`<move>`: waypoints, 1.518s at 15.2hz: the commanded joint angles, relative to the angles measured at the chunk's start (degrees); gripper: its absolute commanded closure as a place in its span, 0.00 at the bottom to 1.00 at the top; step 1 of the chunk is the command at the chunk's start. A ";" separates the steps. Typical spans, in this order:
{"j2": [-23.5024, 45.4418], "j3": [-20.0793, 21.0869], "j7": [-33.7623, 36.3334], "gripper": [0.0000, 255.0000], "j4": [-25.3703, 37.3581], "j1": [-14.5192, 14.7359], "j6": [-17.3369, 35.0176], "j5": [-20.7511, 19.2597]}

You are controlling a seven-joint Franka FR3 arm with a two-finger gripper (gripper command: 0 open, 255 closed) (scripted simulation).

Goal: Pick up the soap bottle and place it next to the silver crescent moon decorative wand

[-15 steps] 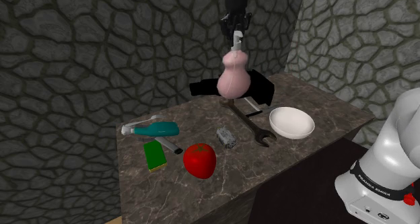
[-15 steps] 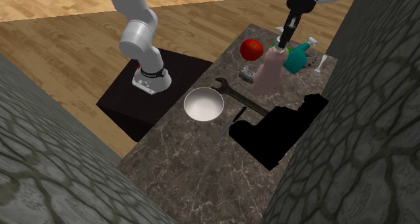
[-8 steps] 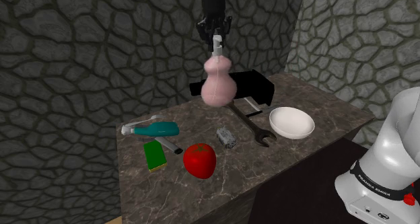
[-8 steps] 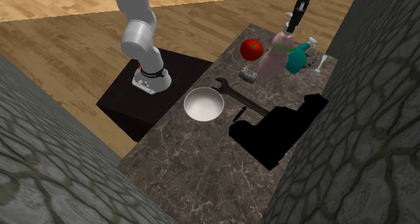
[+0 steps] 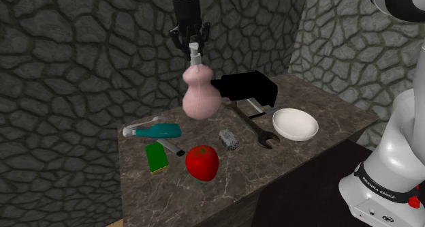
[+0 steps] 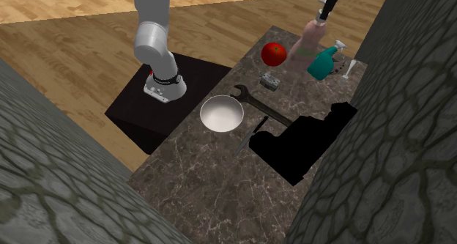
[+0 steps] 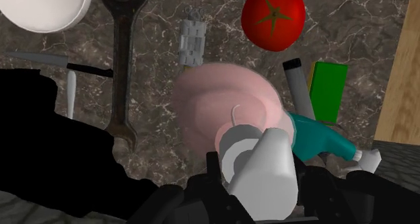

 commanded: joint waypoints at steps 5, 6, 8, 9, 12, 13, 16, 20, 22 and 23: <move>-0.43 0.28 0.98 1.00 -4.77 0.56 4.43 -0.04; -0.58 0.28 1.00 1.00 -5.76 0.56 5.27 -0.04; -0.82 0.28 1.03 1.00 -7.66 0.56 6.92 -0.05; -0.91 0.28 1.04 1.00 -8.56 0.56 7.74 -0.05; -1.09 0.29 1.08 1.00 -11.13 0.56 10.13 -0.06; -1.12 0.29 1.10 1.00 -11.94 0.56 10.91 -0.06; -1.11 0.29 1.14 1.00 -14.25 0.55 13.22 -0.07; -0.91 0.28 1.19 1.00 -17.04 0.55 16.22 -0.08; -0.73 0.28 1.21 1.00 -18.33 0.55 17.68 -0.08; -0.61 0.28 1.23 1.00 -19.02 0.55 18.50 -0.09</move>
